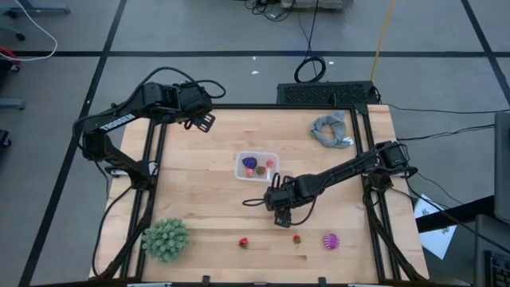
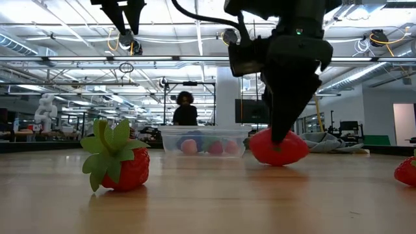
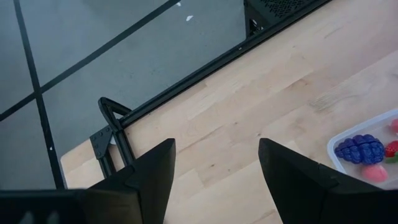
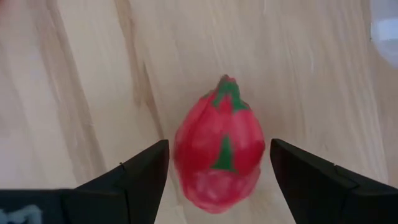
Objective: Pick and placing Produce into tupperware
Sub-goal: Put the dragonfruit into the transparent bin
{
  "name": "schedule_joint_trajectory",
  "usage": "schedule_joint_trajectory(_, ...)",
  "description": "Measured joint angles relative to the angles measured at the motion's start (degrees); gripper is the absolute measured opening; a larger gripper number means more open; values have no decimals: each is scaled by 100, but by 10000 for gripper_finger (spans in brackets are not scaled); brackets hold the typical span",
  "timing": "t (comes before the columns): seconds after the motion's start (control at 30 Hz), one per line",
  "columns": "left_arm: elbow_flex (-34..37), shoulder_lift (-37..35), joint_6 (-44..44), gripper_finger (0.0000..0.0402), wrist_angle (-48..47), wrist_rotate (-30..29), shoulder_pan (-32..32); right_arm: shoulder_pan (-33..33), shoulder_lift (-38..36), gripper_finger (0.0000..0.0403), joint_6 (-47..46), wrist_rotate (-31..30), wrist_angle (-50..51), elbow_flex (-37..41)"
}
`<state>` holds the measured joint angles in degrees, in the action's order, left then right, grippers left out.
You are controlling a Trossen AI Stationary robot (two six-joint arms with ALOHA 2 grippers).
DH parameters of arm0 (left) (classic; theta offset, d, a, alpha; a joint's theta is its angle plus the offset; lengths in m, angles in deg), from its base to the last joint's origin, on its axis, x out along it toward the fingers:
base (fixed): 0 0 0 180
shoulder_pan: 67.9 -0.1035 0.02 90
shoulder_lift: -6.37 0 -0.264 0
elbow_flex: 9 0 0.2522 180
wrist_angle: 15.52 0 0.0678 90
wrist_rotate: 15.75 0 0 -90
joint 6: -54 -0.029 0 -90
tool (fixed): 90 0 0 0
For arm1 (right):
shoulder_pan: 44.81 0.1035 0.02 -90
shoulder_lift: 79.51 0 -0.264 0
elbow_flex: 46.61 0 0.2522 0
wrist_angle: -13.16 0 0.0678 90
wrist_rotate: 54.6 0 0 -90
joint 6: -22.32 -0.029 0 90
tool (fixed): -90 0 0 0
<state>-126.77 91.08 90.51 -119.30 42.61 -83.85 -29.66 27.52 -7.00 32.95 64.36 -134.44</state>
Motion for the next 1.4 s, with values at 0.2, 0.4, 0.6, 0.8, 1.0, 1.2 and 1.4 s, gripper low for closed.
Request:
schedule_joint_trajectory(0.2,0,0,0,237,0,0,0,-10,0,270,-15,22,-161,244)
schedule_joint_trajectory(0.4,0,0,9,237,0,0,0,-37,0,269,2,127,-301,333)
schedule_joint_trajectory(0.6,0,0,20,237,0,0,0,-48,0,242,53,127,-306,333)
schedule_joint_trajectory(0.8,0,0,20,237,0,1,0,-46,0,223,107,133,-308,333)
schedule_joint_trajectory(1.0,0,0,20,237,0,0,0,-57,-17,229,162,275,-302,331)
schedule_joint_trajectory(1.2,0,0,20,237,0,0,0,-72,-222,228,329,280,-155,172)
schedule_joint_trajectory(1.4,0,0,26,237,1,0,0,-195,-503,228,816,275,-202,-209)
